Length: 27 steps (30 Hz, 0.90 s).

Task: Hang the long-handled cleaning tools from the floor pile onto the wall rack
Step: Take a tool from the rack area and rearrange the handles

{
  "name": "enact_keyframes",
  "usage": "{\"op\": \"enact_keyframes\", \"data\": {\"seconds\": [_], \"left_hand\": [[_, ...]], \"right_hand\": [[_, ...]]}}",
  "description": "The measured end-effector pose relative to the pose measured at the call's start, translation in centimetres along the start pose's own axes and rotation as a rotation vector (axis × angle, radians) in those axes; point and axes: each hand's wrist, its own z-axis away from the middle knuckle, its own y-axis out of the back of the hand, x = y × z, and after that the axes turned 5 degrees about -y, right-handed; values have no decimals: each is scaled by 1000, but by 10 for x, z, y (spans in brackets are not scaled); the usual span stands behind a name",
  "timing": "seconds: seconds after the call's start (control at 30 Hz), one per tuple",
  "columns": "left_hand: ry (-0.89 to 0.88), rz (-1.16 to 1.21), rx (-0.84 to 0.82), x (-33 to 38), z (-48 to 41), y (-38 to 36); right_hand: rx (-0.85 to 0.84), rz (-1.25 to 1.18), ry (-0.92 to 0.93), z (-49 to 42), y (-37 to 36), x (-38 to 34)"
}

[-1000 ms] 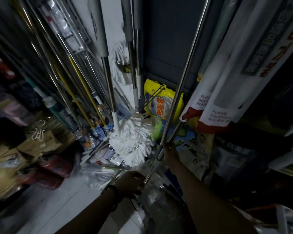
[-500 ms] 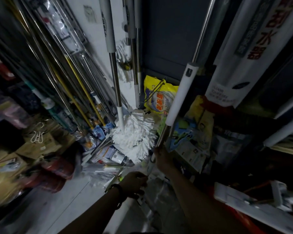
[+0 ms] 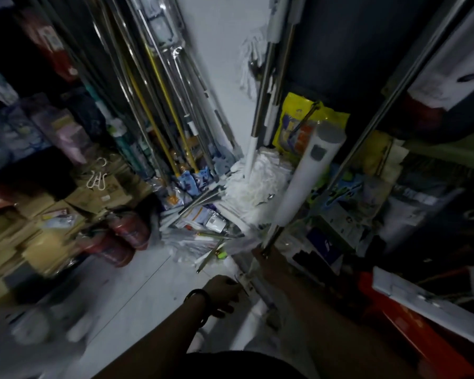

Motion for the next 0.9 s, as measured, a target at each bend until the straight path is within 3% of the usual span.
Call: {"op": "enact_keyframes", "data": {"seconds": [0.23, 0.5, 0.67, 0.9], "left_hand": [[61, 166, 60, -65, 18, 40], [156, 523, -1, -88, 19, 55], [206, 903, -64, -99, 4, 47], [177, 1689, 118, -117, -27, 36]], "right_hand": [[63, 113, 93, 13, -37, 7], [176, 74, 252, 62, -19, -64], [78, 57, 345, 99, -9, -96], [-18, -208, 392, 152, 4, -135]]}}
